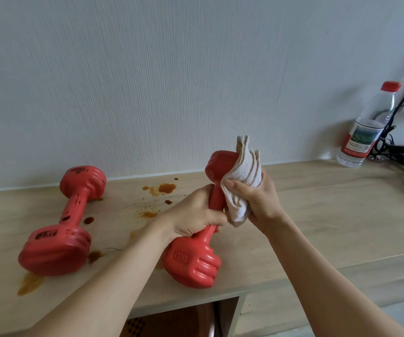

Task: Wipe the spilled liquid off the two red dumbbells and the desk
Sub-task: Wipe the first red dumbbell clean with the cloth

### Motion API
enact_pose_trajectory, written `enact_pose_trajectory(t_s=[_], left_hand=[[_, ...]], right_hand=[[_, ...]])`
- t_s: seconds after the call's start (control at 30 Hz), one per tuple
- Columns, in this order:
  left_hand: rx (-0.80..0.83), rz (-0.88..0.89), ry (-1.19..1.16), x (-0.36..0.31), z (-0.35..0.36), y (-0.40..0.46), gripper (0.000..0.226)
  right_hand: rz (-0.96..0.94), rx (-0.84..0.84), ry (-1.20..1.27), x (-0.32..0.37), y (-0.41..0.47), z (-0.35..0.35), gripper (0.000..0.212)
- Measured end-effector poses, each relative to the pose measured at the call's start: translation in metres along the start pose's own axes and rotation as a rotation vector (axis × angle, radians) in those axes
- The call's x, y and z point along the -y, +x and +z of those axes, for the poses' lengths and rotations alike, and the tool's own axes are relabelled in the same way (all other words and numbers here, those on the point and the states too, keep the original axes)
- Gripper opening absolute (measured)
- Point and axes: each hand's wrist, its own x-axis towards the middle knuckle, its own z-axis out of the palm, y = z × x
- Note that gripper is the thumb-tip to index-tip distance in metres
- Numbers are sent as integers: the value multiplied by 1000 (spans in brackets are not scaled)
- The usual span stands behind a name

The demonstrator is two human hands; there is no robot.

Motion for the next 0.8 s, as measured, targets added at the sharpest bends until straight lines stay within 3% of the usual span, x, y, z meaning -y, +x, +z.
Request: enact_pose_trajectory(t_s=[0.1, 0.23, 0.3, 0.43, 0.57, 0.7, 0.8], left_hand=[[27, -44, 29, -4, -3, 4, 40], [-259, -69, 716, -10, 8, 2, 33], [-404, -10, 876, -8, 16, -1, 30], [-344, 37, 710, -1, 4, 4, 34], [-210, 77, 402, 3, -10, 4, 36], [-83, 58, 57, 3, -6, 0, 36], [1, 66, -57, 2, -6, -1, 41]], right_hand=[[22, -43, -50, 6, -2, -4, 57], [-33, -191, -281, 15, -1, 5, 56], [-62, -227, -343, 17, 0, 11, 55], [-104, -205, -378, 14, 4, 12, 63], [-126, -92, -189, 5, 7, 7, 69], [-113, 20, 5, 0, 6, 6, 53], [-93, 80, 61, -1, 6, 3, 46]])
